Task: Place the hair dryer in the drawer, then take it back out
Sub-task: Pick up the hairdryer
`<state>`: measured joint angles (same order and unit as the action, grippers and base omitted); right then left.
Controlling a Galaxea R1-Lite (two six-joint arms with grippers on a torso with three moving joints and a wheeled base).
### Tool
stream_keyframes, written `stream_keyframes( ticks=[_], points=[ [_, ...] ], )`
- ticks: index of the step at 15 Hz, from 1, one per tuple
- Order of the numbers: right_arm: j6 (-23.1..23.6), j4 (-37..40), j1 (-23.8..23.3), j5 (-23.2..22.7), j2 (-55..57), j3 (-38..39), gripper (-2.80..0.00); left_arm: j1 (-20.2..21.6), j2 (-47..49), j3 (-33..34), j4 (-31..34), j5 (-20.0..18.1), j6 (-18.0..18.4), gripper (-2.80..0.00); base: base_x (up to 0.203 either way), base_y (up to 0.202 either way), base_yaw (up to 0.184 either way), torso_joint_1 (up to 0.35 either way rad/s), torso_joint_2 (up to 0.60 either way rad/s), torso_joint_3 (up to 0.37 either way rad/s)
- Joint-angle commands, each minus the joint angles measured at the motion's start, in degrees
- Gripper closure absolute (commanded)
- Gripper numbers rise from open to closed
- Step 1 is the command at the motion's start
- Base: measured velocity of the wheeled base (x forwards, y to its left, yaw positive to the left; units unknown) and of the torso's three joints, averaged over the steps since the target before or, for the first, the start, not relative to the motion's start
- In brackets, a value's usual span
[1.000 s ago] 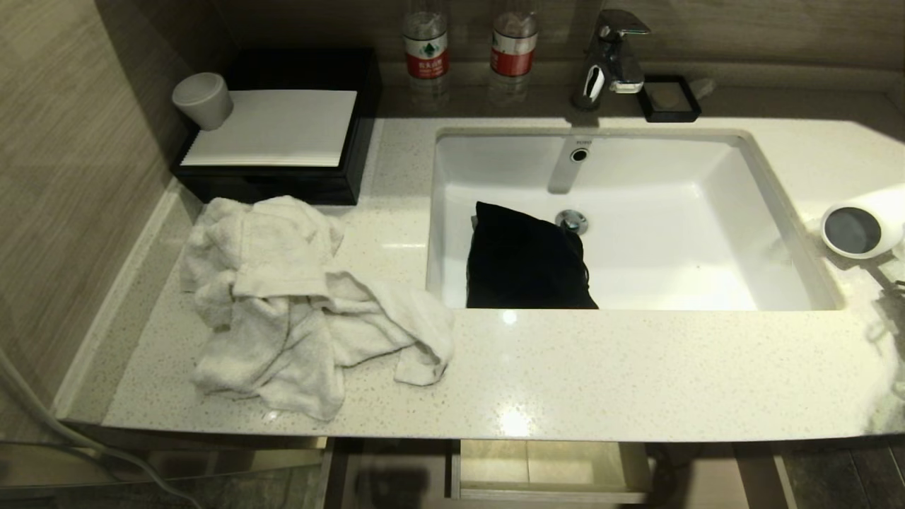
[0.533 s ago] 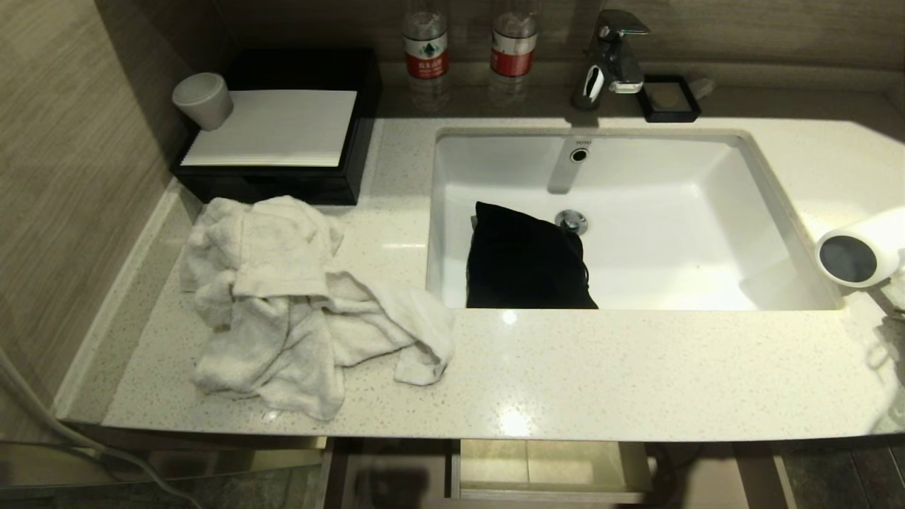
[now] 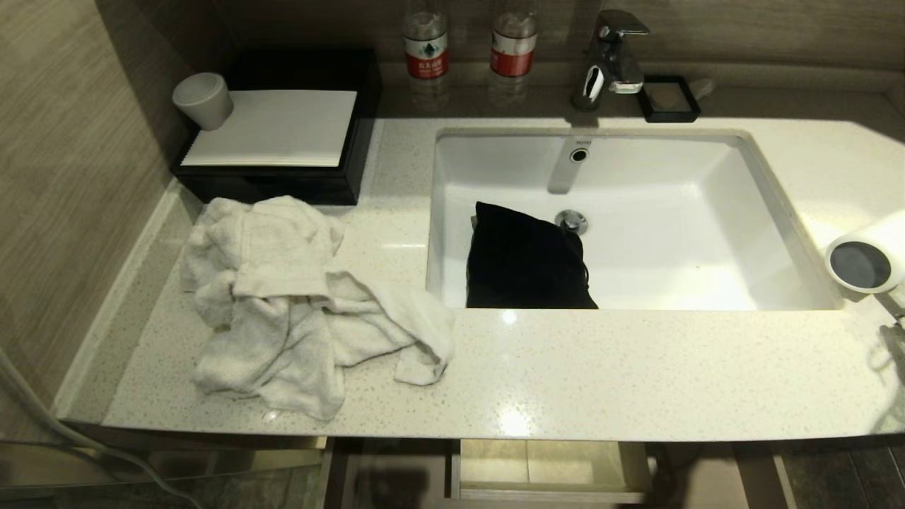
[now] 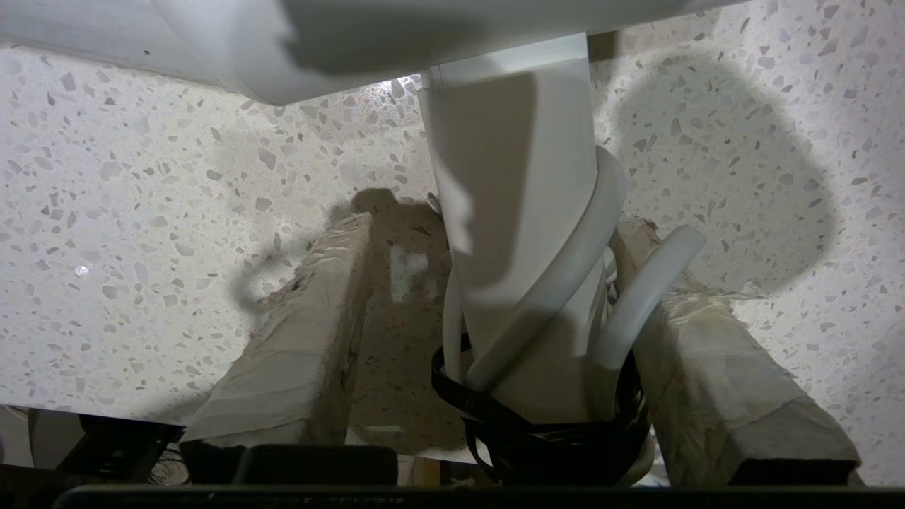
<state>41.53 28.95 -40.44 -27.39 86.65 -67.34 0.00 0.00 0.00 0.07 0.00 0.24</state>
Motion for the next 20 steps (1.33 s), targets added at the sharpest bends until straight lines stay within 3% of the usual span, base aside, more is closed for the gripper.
stream_keyframes(
  ticks=[1, 7, 13, 16, 20],
  points=[
    [0.2, 0.1, 0.0, -0.1, 0.6, 0.0, -2.8, 0.0, 0.0, 0.1, 0.0, 0.0, 0.0, 0.0, 0.0, 0.0, 0.0, 0.0, 0.0, 0.0],
    [0.1, -3.1, 0.2, -0.5, 2.7, -1.3, -2.8, 0.0, 0.0, 0.1, 0.0, 0.0, 0.0, 0.0, 0.0, 0.0, 0.0, 0.0, 0.0, 0.0],
    [0.3, -2.5, 0.2, -0.1, -1.6, 3.0, -2.8, 0.0, 0.0, 0.0, 0.0, 0.0, 0.0, 0.0, 0.0, 0.0, 0.0, 0.0, 0.0, 0.0],
    [4.0, -1.5, 0.1, 0.3, -4.1, 6.7, -2.8, 0.0, 0.0, 0.0, 0.0, 0.0, 0.0, 0.0, 0.0, 0.0, 0.0, 0.0, 0.0, 0.0],
    [4.5, -2.3, 0.0, 0.2, -3.9, 5.1, -2.8, 0.0, 0.0, 0.0, 0.0, 0.0, 0.0, 0.0, 0.0, 0.0, 0.0, 0.0, 0.0, 0.0]
  ],
)
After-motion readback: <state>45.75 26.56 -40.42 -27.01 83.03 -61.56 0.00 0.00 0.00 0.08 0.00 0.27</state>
